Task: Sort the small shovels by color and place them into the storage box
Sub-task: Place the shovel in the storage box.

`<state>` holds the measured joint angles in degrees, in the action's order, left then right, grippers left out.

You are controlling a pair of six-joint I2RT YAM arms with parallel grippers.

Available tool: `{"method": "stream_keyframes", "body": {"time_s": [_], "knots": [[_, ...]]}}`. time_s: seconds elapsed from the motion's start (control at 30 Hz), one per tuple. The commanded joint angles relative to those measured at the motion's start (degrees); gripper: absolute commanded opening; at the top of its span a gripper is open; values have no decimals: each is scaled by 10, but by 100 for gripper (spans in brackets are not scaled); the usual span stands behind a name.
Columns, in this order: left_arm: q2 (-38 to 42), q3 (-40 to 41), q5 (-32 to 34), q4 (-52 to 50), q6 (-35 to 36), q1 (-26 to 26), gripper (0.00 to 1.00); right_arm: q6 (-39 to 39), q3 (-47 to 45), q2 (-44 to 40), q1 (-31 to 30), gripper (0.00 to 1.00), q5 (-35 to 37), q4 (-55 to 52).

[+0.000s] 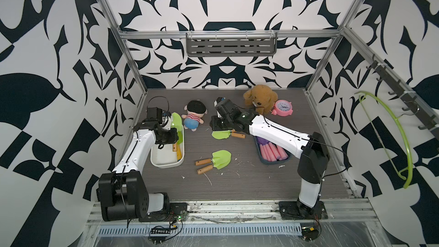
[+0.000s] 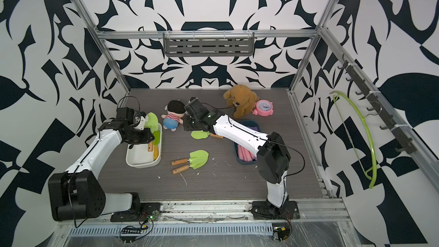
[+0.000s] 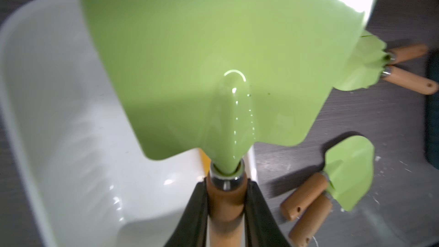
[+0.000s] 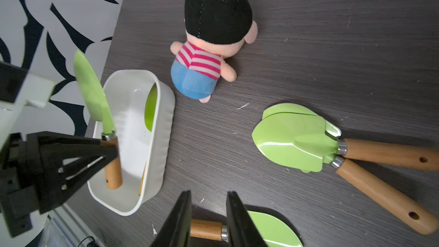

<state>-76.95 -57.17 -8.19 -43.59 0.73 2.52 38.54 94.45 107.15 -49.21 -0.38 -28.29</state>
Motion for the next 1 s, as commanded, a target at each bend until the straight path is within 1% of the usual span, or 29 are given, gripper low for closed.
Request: {"method": "stream_keyframes", "body": {"time_s": [0.0,0.23,0.47,0.67,0.97], "knots": [[-12,-10,74,-23,26,14,0,-15,-10,-48,-2,31,13,11],[-64,-5,141,-2,46,17,0,-23,-40,-67,-2,30,22,18],[-113,-7,152,7,48,30,0,-39,-64,-87,-1,30,38,19],[-158,-22,162,-4,47,35,7,-47,-76,-98,-1,30,49,18],[-188,-27,179,5,33,49,14,-51,-86,-103,-1,30,56,18]]}}
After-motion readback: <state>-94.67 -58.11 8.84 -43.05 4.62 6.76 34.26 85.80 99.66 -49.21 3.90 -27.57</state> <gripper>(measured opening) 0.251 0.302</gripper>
